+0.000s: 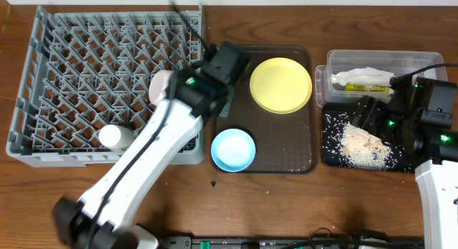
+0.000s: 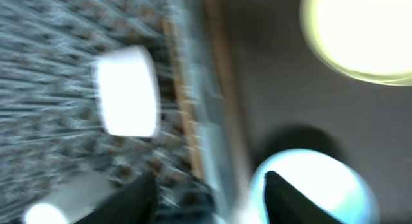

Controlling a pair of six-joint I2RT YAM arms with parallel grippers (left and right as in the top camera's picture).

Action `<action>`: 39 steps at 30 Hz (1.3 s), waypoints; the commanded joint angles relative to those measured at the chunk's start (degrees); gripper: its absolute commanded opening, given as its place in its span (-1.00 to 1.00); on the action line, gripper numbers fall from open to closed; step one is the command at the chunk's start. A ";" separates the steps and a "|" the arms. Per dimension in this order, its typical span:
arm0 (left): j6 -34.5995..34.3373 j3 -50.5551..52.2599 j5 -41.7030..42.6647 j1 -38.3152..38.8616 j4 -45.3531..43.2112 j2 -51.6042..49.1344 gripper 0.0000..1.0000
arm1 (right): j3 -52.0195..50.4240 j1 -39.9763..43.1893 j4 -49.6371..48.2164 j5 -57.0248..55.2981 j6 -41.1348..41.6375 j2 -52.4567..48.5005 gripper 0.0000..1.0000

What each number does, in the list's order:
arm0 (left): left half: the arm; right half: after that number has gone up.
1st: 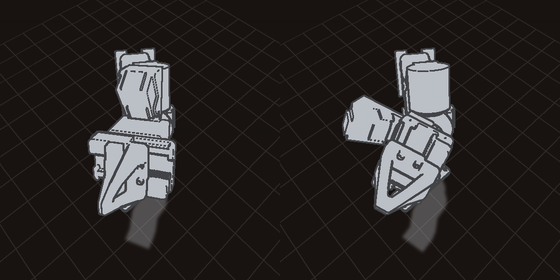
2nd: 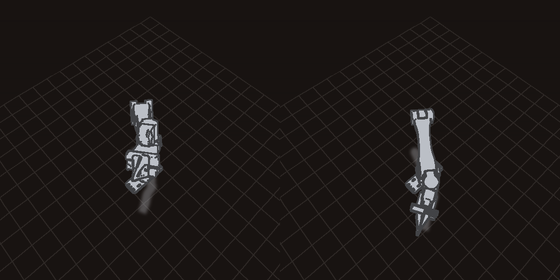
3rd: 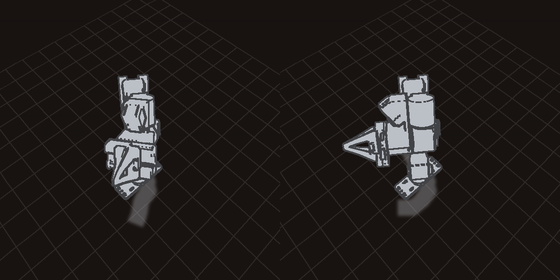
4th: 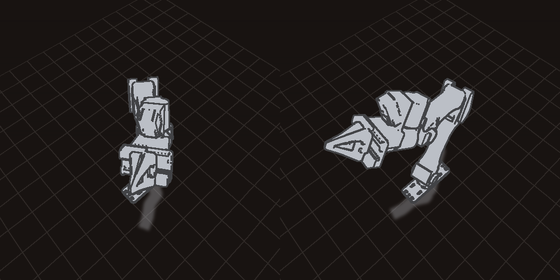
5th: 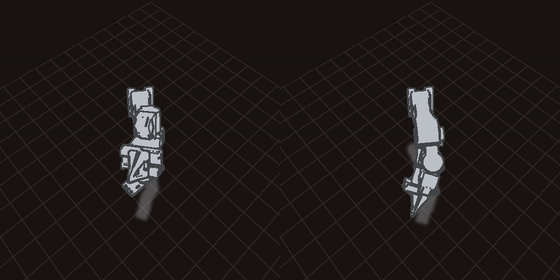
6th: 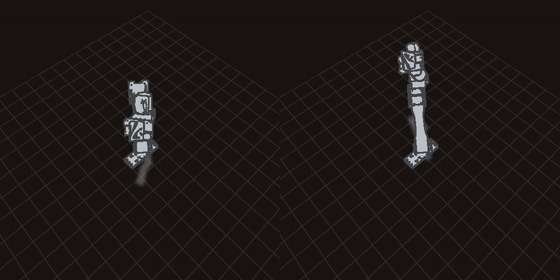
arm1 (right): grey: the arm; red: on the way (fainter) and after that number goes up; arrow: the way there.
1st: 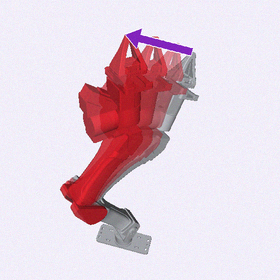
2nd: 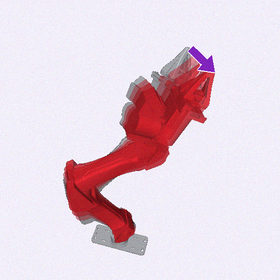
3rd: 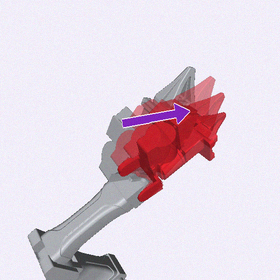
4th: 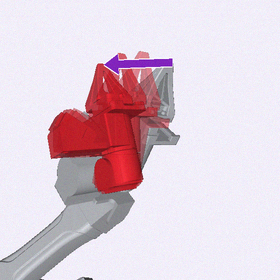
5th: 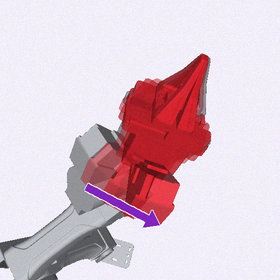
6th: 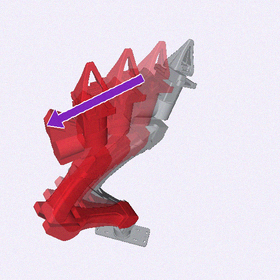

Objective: Sort waste into correct bins and load items into the dishwasher
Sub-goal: 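Reach the left gripper to the light-blue bowl and grasp its rim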

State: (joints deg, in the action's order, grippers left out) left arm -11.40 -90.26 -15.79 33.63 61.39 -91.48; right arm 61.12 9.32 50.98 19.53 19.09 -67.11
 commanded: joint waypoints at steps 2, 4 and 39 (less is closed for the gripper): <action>-6.78 1.75 14.75 1.20 2.05 1.07 -0.35 | 0.26 0.35 0.09 0.44 0.61 0.02 0.41; -8.66 4.44 14.78 2.05 1.18 0.37 -0.58 | 0.26 0.35 0.07 0.44 0.61 0.02 0.41; -15.93 18.69 7.39 12.66 -13.81 -6.01 -0.84 | 0.26 0.35 0.72 0.44 0.63 0.02 0.40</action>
State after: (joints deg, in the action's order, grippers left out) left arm -24.71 -73.95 3.66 46.61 47.75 -95.26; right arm 61.12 9.32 51.62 19.55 19.11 -67.11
